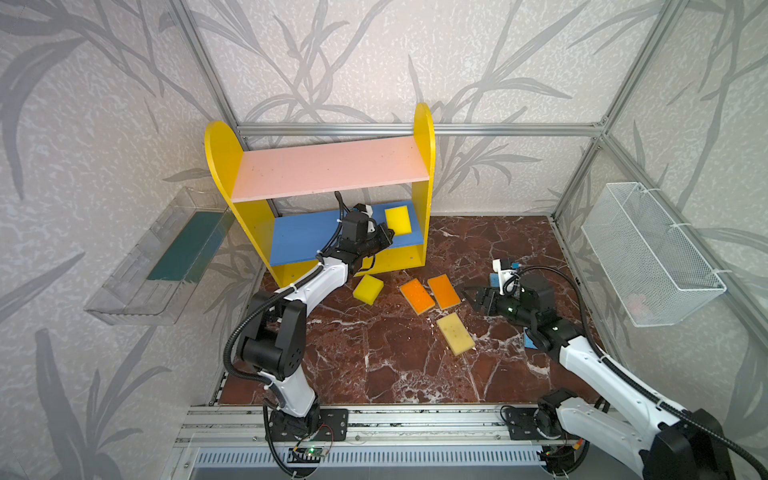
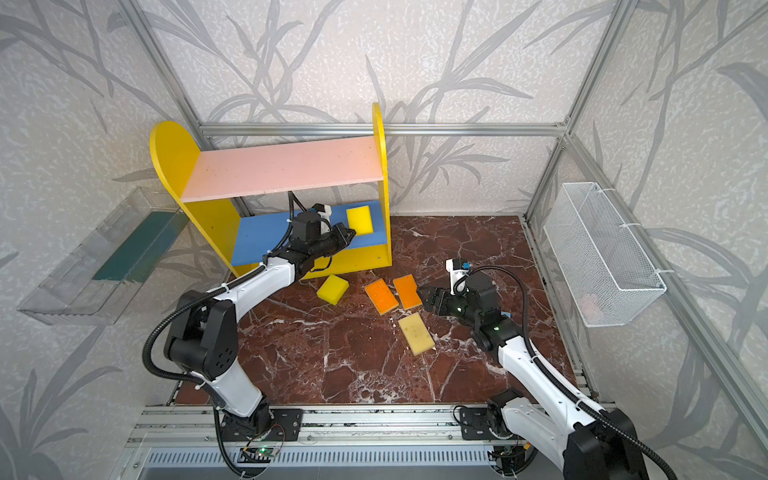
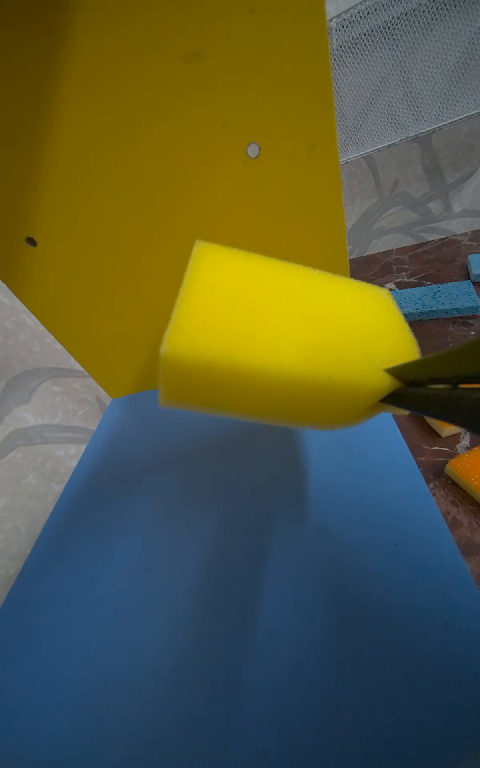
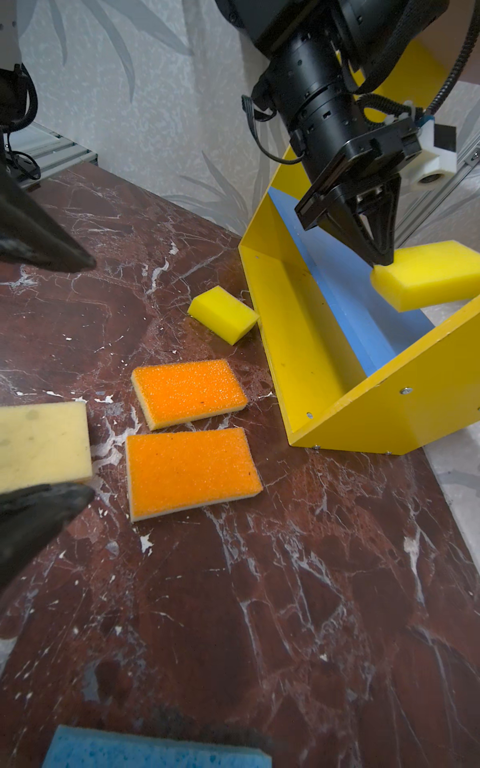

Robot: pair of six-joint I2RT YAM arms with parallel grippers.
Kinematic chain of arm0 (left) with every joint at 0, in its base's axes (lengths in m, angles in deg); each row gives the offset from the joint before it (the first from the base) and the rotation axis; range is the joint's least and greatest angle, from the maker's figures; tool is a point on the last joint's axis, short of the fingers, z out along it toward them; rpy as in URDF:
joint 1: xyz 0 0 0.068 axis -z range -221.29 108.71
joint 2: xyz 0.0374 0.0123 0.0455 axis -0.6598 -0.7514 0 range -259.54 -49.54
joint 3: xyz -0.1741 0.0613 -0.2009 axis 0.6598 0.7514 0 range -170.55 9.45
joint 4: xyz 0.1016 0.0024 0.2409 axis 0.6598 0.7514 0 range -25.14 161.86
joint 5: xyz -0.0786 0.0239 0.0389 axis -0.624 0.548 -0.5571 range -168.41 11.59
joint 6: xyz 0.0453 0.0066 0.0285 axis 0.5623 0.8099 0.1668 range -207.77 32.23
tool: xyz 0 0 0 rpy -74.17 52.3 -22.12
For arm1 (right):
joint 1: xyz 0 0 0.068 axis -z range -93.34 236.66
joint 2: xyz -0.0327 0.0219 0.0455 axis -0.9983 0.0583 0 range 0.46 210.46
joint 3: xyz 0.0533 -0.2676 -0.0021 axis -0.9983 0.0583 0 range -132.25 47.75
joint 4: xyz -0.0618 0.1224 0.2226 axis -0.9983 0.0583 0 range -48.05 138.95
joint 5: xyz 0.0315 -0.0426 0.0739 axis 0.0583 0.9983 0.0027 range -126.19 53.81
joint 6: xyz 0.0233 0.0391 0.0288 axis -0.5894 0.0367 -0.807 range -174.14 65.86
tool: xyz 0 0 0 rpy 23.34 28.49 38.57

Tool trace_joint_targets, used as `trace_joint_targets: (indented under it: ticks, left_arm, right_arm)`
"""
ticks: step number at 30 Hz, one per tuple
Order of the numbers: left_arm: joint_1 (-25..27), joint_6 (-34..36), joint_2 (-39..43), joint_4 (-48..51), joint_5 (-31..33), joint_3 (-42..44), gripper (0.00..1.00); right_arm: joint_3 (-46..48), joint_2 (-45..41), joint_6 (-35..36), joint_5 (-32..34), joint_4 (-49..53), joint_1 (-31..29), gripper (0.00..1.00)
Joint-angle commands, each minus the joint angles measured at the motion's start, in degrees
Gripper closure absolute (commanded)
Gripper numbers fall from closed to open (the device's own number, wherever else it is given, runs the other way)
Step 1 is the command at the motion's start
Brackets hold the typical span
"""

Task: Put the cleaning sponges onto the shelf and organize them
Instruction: 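Carry the yellow sponge to the blue shelf with the left gripper while the right withdraws, then lower the yellow sponge onto the blue shelf and open the left gripper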

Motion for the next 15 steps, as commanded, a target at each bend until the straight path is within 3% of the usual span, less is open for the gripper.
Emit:
trace_joint_targets:
  ticks: [1, 11, 13, 15]
  left_arm:
    - [-0.18, -0.2, -2.31, 3.46, -0.8, -4.75, 1.0]
    - [0.48, -1.1, -7.11, 6.34, -1.06, -9.44, 1.0]
    - [0.49, -1.08, -7.1, 5.89, -0.97, -9.5, 0.9]
    - [0.52, -1.04, -7.12, 5.81, -1.06, -9.68, 0.74]
  right_arm:
    - [0.85, 1.31, 0.88, 0.62, -0.13, 0.31, 0.22]
    - [1.34, 3.06, 0.61, 0.69, -1.37, 0.61, 0.22]
    - [1.33, 3.06, 0.61, 0.71, -1.37, 0.63, 0.22]
    - [1.47, 3.47, 0.7, 0.71, -1.65, 0.62, 0.22]
